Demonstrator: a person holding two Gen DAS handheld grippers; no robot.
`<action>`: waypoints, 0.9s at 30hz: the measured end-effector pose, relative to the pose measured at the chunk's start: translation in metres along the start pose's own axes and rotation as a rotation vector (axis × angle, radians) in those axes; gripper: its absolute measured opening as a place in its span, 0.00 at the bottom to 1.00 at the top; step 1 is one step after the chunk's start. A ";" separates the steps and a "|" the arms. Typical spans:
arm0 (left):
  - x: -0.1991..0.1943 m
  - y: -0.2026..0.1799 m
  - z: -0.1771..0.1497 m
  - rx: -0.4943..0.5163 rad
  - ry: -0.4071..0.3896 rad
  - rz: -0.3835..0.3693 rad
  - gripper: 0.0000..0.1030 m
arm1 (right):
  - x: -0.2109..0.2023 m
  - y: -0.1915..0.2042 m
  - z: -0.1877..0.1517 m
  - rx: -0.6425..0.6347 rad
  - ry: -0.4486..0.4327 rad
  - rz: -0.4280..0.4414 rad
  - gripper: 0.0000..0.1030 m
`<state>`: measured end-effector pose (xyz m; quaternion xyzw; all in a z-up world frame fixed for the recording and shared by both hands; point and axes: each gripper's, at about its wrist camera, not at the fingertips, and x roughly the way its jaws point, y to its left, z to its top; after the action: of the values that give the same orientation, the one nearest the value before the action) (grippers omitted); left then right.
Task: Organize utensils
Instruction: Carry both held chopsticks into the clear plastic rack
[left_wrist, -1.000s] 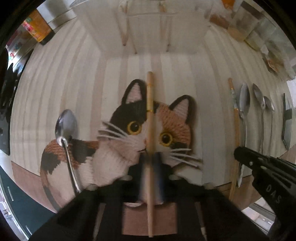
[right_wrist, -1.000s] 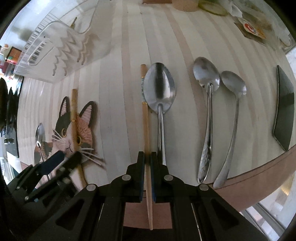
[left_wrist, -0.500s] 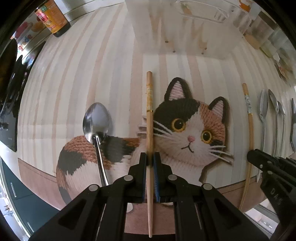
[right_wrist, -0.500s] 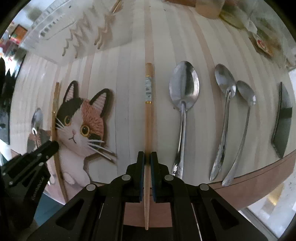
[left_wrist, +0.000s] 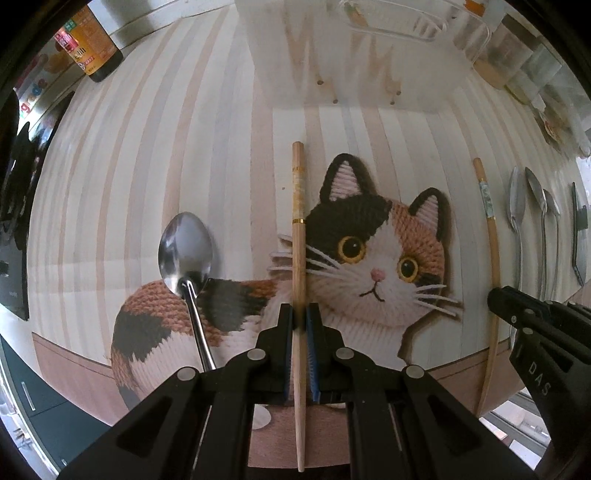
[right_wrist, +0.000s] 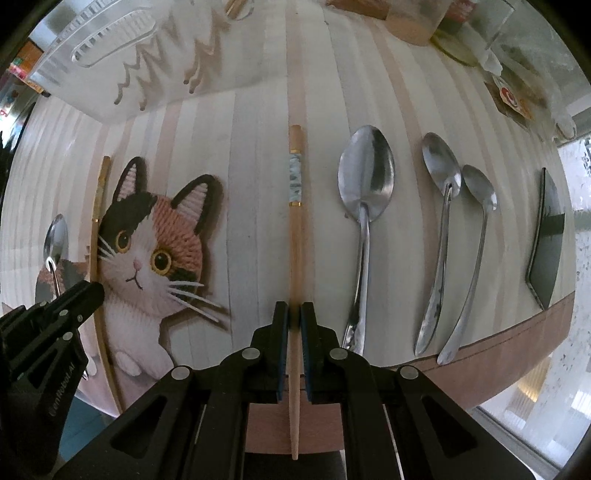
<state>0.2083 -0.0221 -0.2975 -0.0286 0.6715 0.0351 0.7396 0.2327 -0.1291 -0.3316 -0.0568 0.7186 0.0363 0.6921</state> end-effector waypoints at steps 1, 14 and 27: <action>0.001 -0.003 -0.001 0.005 -0.008 0.005 0.05 | 0.001 -0.006 0.001 0.000 -0.003 0.001 0.07; -0.118 0.002 0.009 -0.055 -0.266 0.034 0.05 | -0.097 -0.051 0.014 -0.038 -0.206 0.149 0.06; -0.223 0.011 0.089 -0.135 -0.442 -0.095 0.05 | -0.221 -0.052 0.108 -0.099 -0.424 0.323 0.06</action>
<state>0.2743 -0.0062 -0.0669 -0.1009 0.4875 0.0505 0.8658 0.3540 -0.1598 -0.1136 0.0336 0.5548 0.1922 0.8087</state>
